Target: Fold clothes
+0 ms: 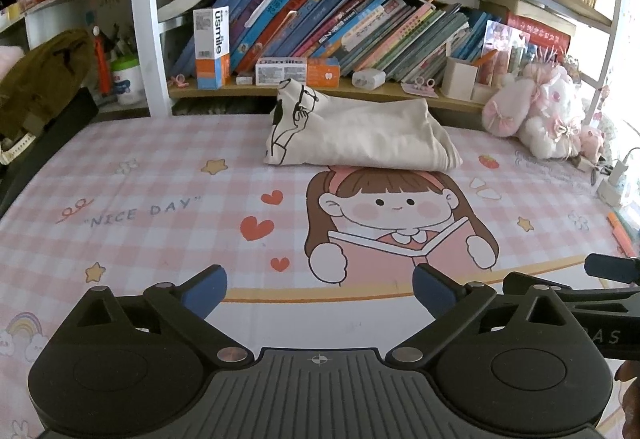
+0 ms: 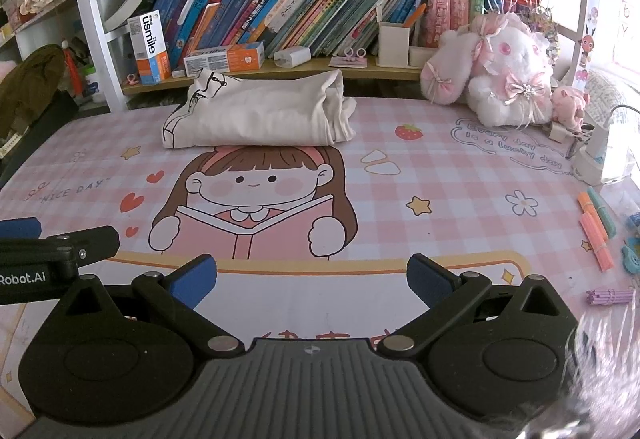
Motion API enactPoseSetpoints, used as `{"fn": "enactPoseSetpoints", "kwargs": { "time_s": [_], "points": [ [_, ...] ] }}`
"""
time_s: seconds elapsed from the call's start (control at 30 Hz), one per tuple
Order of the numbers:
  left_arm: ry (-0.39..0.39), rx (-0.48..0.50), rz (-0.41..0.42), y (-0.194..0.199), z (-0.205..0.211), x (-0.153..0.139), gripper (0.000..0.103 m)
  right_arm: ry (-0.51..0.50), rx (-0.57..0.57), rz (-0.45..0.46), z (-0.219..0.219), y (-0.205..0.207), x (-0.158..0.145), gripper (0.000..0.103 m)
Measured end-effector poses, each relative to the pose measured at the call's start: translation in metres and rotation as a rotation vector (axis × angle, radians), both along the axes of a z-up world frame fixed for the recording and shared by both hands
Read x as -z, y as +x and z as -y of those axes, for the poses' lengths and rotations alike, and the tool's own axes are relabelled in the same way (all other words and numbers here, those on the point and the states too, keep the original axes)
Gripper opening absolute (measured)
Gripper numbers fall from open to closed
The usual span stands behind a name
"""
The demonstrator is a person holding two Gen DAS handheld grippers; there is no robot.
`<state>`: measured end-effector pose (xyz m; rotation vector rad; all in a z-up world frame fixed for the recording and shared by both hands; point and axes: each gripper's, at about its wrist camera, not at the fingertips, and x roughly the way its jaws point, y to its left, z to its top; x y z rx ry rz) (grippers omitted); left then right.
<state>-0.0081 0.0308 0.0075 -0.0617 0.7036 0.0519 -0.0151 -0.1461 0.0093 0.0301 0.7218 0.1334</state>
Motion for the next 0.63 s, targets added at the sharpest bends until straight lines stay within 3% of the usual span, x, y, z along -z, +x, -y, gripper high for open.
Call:
{"fn": "enactPoseSetpoints", "kwargs": {
  "time_s": [0.63],
  "points": [
    [0.007,-0.005,-0.001,0.0004,-0.0005,-0.0012,0.103,0.003,-0.002,-0.011,-0.0009,0.0009,0.0016,0.103]
  ]
}}
